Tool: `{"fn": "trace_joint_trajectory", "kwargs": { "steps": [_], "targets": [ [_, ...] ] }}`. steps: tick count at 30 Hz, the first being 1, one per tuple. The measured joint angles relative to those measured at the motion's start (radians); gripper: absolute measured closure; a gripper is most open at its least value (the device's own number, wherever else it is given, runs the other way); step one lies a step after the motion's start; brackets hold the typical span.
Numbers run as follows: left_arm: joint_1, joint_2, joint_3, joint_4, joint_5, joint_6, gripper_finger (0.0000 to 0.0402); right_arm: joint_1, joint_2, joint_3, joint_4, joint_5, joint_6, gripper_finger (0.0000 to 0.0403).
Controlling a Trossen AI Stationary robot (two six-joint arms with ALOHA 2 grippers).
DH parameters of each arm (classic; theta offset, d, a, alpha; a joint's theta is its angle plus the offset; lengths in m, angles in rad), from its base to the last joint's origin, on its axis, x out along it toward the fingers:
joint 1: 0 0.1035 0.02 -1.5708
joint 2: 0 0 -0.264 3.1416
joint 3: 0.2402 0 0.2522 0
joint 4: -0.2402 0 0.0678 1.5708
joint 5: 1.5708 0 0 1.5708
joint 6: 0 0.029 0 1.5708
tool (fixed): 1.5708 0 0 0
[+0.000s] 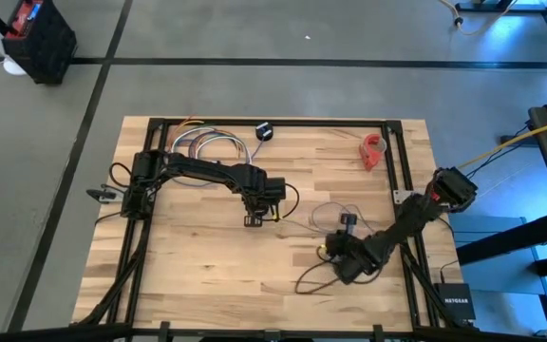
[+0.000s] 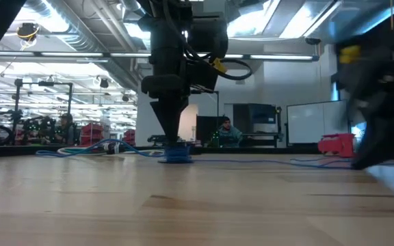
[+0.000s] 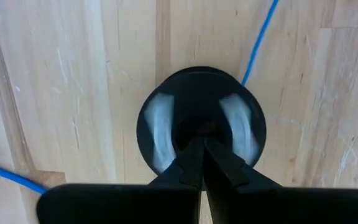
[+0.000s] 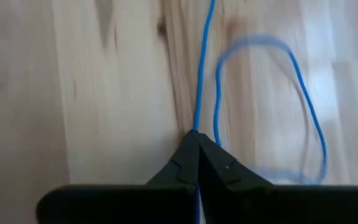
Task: Coil cords
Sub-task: Put the spool with the coiled wire on the table
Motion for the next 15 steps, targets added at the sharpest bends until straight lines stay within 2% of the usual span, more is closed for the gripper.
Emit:
{"fn": "trace_joint_trajectory", "kwargs": {
  "steps": [4, 9, 11, 15],
  "targets": [
    [0.000, 0.000, 0.000, -0.003, 0.000, -0.002, 0.0398, 0.090, -0.004, -0.002, -0.175, -0.012, 0.142, 0.0401],
    [0.000, 0.000, 0.000, -0.022, 0.000, -0.008, 0.0398, 0.202, -0.026, -0.008, -0.375, -0.122, 0.344, 0.0402],
    [0.000, 0.000, 0.000, -0.020, 0.000, -0.007, 0.0398, 0.237, -0.049, -0.008, -0.414, -0.159, 0.414, 0.0402],
    [0.000, 0.000, 0.000, -0.018, 0.000, -0.007, 0.0398, 0.247, -0.099, 0.010, -0.415, -0.121, 0.490, 0.0400]
  ]
}}
